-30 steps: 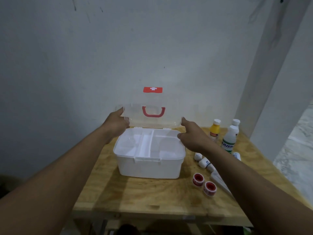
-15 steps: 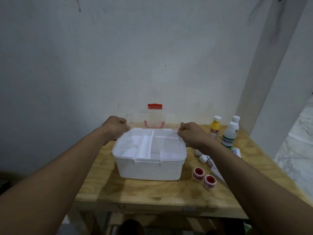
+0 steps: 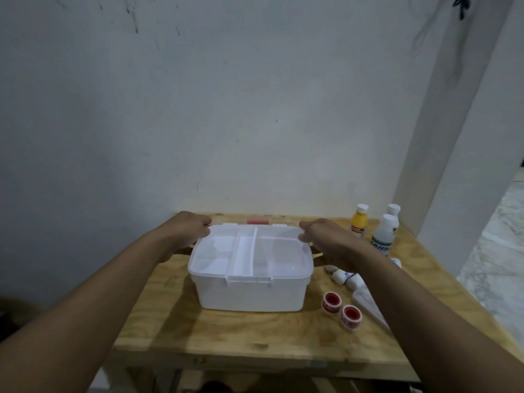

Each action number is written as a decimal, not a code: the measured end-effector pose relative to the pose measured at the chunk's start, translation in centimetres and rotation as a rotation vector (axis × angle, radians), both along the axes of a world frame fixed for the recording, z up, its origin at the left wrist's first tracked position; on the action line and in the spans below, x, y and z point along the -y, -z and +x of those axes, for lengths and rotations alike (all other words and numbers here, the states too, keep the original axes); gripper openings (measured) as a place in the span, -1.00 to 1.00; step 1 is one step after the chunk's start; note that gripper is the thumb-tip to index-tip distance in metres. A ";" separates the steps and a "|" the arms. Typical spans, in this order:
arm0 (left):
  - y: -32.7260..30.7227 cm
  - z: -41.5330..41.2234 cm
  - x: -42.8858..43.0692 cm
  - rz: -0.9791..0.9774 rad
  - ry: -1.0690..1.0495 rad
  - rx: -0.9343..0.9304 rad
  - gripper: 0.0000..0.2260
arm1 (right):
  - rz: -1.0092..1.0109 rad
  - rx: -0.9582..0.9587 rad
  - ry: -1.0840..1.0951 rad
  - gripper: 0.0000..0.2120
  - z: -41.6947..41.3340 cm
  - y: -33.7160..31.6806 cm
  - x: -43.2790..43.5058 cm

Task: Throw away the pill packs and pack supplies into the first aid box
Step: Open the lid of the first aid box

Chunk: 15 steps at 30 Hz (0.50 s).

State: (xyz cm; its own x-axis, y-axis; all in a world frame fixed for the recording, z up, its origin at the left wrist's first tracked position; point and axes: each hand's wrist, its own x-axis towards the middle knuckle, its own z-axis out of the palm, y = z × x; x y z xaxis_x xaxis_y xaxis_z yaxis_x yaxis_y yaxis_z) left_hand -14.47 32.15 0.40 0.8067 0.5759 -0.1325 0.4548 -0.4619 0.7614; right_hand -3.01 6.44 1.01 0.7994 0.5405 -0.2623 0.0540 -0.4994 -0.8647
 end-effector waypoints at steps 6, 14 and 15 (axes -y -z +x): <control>0.3 0.2 -0.2 -0.067 -0.051 0.049 -0.68 | 0.022 0.086 -0.033 -0.74 0.3 0.8 -0.1; 0.6 0.4 -0.7 -0.081 -0.072 0.081 -0.67 | 0.089 0.093 -0.039 -0.76 -0.1 1.1 -0.6; 0.6 0.5 -0.8 -0.077 -0.073 0.083 -0.67 | 0.088 0.095 -0.040 -0.76 -0.2 1.2 -0.6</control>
State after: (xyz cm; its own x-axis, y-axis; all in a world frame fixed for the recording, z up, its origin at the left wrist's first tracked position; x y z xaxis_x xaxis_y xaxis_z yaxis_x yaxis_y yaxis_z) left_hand -13.97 32.96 -0.22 0.7732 0.6240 -0.1132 0.4191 -0.3687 0.8297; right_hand -3.16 7.07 -0.15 0.7958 0.5898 -0.1370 0.1557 -0.4180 -0.8950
